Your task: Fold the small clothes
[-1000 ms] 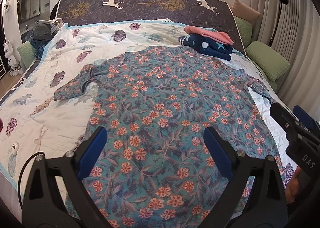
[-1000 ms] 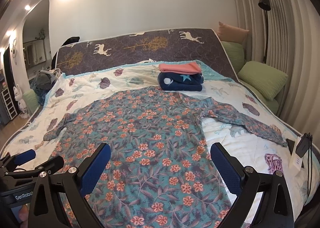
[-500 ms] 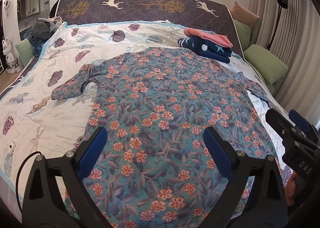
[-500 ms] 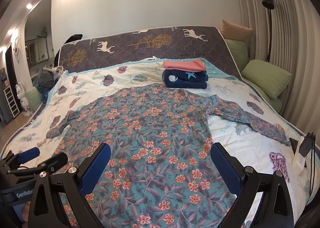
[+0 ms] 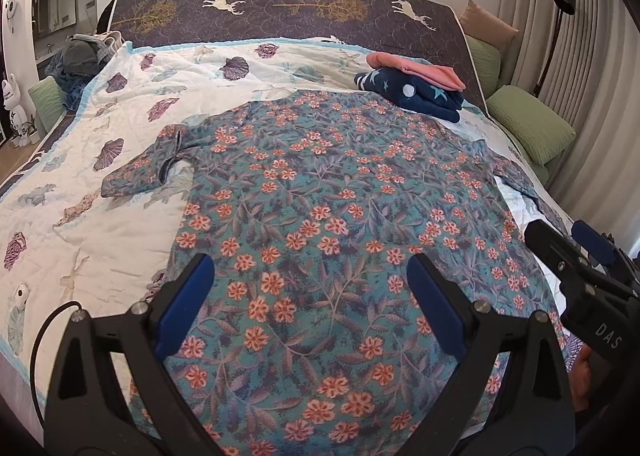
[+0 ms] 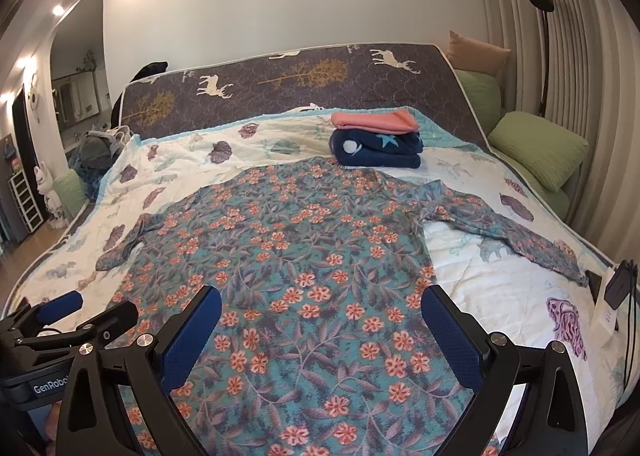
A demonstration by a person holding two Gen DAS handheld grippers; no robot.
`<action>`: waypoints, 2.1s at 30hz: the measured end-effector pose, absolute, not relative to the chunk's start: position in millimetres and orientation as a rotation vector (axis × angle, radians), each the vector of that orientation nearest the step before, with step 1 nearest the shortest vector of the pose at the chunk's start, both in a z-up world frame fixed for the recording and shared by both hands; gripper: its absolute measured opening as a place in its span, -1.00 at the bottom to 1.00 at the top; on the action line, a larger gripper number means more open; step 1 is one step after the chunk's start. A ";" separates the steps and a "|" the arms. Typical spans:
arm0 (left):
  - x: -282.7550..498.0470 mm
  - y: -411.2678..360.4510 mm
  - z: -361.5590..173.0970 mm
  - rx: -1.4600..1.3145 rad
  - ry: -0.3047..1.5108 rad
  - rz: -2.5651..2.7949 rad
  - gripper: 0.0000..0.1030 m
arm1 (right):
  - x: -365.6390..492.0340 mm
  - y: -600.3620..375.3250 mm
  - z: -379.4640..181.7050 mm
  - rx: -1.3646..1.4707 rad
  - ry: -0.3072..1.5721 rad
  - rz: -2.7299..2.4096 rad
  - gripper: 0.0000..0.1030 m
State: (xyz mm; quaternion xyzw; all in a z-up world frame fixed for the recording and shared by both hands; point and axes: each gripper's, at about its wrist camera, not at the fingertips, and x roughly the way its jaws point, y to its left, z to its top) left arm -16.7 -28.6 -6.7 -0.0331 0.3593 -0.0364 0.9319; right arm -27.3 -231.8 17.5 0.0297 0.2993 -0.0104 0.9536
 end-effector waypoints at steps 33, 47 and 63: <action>-6.9 -15.2 -16.4 -0.103 0.773 -0.089 0.88 | -13.9 -211.4 17.1 -0.017 0.620 0.007 0.96; 37.0 121.1 -32.1 -0.301 0.710 0.167 0.88 | 15.4 -202.7 14.9 0.051 0.705 0.139 -0.22; 149.6 150.3 -84.6 -0.210 0.877 0.151 0.13 | 60.3 -186.3 -11.5 0.077 0.813 0.166 -0.22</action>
